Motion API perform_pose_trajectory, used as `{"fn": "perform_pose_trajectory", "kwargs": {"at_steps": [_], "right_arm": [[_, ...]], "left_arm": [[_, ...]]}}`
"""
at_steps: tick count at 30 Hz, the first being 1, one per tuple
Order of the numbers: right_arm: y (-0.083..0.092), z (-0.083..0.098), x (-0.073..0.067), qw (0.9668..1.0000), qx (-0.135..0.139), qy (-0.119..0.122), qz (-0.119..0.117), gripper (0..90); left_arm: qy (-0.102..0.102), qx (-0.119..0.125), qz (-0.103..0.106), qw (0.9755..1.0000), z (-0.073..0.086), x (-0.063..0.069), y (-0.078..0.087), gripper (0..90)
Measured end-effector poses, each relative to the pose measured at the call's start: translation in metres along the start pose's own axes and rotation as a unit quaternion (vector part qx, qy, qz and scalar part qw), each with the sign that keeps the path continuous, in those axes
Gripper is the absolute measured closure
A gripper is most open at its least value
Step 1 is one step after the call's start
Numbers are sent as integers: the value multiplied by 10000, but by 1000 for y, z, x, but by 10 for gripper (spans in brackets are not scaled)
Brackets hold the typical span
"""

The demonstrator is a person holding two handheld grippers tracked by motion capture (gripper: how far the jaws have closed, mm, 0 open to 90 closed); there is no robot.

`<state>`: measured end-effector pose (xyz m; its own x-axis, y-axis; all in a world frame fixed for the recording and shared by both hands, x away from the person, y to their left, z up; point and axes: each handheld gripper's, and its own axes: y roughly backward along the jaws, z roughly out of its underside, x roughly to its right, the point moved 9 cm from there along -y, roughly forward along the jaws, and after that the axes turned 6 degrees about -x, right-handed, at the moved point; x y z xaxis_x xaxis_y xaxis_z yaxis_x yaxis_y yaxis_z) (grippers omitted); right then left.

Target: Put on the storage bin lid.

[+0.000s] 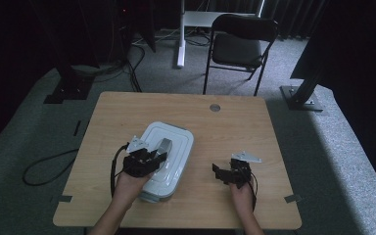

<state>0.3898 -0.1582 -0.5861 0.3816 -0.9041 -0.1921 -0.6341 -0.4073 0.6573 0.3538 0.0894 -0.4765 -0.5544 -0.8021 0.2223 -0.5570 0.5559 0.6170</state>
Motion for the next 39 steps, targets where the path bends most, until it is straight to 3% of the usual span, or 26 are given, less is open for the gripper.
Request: {"fn": "perform_pose_trajectory", "kwargs": {"at_steps": [8, 10, 13, 18, 21, 25, 27, 29, 36, 39], "right_arm": [[1, -1, 0, 10000, 29, 0, -22, 134], [1, -1, 0, 10000, 24, -13, -26, 134], [1, -1, 2, 10000, 28, -39, -27, 134], [2, -1, 3, 10000, 33, -42, -15, 134], [3, -1, 4, 10000, 44, -45, -4, 134], [3, -2, 4, 10000, 51, -52, -4, 134], [3, -2, 3, 10000, 60, -44, -4, 133], [3, -2, 4, 10000, 50, -53, -7, 134], [2, -1, 4, 10000, 37, -54, 3, 134], [2, 0, 4, 10000, 27, -53, 4, 134]], "left_arm": [[-40, -12, -64, 10000, -1, 1, 1, 689], [-150, -147, -6, 9998, 2, 5, -2, 628], [-231, -74, -2, 9997, 0, 9, 0, 512], [-128, 66, 59, 9999, -4, 8, 6, 464], [-202, 138, -2, 9997, -9, 7, 12, 417], [-245, 240, -100, 9994, -13, -1, 20, 373], [-418, 212, -63, 9989, -11, -4, 22, 268], [-505, 223, -135, 9984, -9, -9, 24, 263], [-467, 318, -204, 9982, -1, -23, 27, 189], [-478, 358, -273, 9978, 1, -29, 30, 101]]}}
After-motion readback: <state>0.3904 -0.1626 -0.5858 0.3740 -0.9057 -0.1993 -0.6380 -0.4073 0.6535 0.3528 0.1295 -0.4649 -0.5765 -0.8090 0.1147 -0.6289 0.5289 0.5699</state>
